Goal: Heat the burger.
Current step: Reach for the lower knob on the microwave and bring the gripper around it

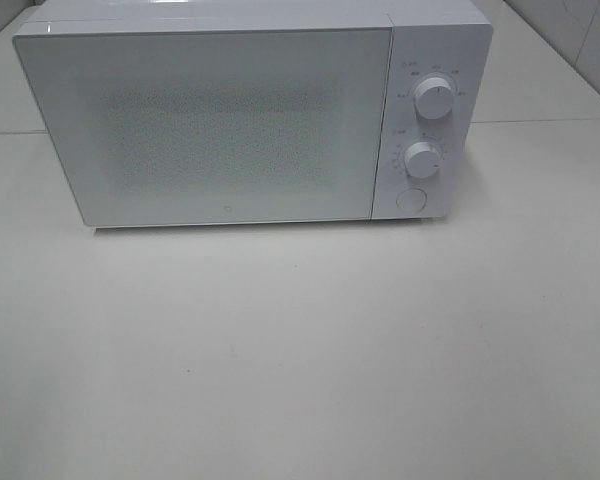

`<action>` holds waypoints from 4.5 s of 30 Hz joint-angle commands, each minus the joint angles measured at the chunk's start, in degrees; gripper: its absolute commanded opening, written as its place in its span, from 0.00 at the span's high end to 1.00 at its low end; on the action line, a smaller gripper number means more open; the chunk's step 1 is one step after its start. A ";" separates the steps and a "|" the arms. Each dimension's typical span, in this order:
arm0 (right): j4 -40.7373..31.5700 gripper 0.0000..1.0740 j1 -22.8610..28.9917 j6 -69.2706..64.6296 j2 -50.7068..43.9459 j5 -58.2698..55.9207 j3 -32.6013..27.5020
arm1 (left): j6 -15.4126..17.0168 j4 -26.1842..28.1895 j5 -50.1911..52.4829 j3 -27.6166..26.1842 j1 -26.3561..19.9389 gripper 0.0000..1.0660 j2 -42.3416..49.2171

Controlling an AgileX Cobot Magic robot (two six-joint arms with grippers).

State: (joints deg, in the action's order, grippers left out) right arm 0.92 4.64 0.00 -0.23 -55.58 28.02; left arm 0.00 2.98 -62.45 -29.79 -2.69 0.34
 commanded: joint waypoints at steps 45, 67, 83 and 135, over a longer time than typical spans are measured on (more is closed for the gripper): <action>-0.06 0.30 0.17 -1.38 0.52 7.56 2.12 | 0.00 -0.29 1.03 0.23 -0.11 0.06 0.86; 3.09 0.29 0.17 3.55 24.29 63.08 -13.81 | 0.00 -0.29 1.03 0.23 -0.11 0.06 0.86; 3.50 0.24 0.17 0.00 52.71 89.78 -16.96 | 0.00 -0.29 1.03 0.23 -0.11 0.06 0.86; -23.61 0.29 25.95 11.86 111.67 133.90 5.10 | 0.00 -0.29 1.03 0.23 -0.11 0.06 0.86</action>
State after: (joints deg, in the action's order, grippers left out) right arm -22.40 30.42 10.77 111.21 69.21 32.14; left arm 0.00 2.92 -62.45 -29.79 -2.69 0.34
